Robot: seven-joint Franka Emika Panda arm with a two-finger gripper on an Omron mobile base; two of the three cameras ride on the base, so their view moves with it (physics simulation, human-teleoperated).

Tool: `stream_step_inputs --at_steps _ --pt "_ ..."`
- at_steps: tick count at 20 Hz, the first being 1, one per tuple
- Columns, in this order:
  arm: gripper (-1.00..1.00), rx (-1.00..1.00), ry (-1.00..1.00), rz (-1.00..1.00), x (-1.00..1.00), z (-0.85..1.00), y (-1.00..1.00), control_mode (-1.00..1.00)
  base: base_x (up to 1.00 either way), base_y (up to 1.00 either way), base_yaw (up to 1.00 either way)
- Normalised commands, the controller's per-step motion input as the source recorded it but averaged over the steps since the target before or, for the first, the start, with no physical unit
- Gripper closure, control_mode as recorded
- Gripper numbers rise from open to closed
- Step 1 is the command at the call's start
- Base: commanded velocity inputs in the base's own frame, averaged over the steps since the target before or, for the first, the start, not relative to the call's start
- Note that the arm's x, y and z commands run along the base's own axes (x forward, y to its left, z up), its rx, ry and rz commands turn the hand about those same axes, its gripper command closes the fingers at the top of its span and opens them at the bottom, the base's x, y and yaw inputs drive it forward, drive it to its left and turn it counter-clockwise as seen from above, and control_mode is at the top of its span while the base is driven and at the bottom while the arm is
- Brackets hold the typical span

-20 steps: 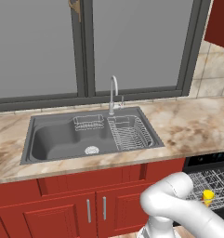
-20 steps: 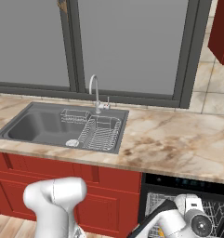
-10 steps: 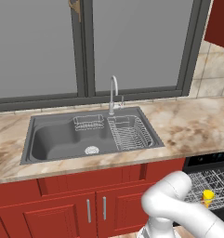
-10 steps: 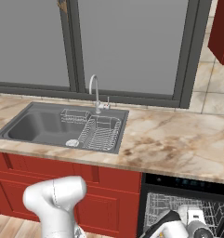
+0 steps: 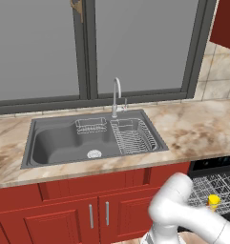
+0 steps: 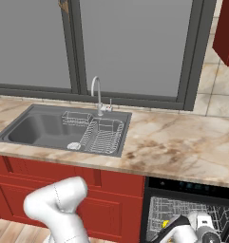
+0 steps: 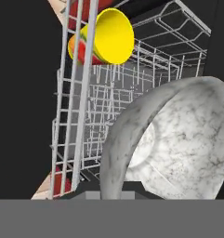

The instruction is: Pick up the cup and bowl from the counter, place them in the dishwasher, and close the dishwasher door.

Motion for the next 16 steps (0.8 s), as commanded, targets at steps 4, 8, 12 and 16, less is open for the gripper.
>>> stream_step_inputs --at_steps 4,8,12,16 --pt "1.0 0.0 0.0 0.0 0.54 -0.54 -0.52 -1.0 0.0 0.0 0.0" --pt "1.0 0.01 0.0 0.0 0.46 -0.7 -0.45 -1.0 0.0 0.0 0.0" --pt "1.0 0.0 0.0 0.0 -0.01 -0.92 -0.26 -1.0 0.0 0.0 0.0" --pt "1.0 0.0 -0.02 0.03 -0.28 -1.0 -0.13 -1.0 0.0 0.0 0.0"
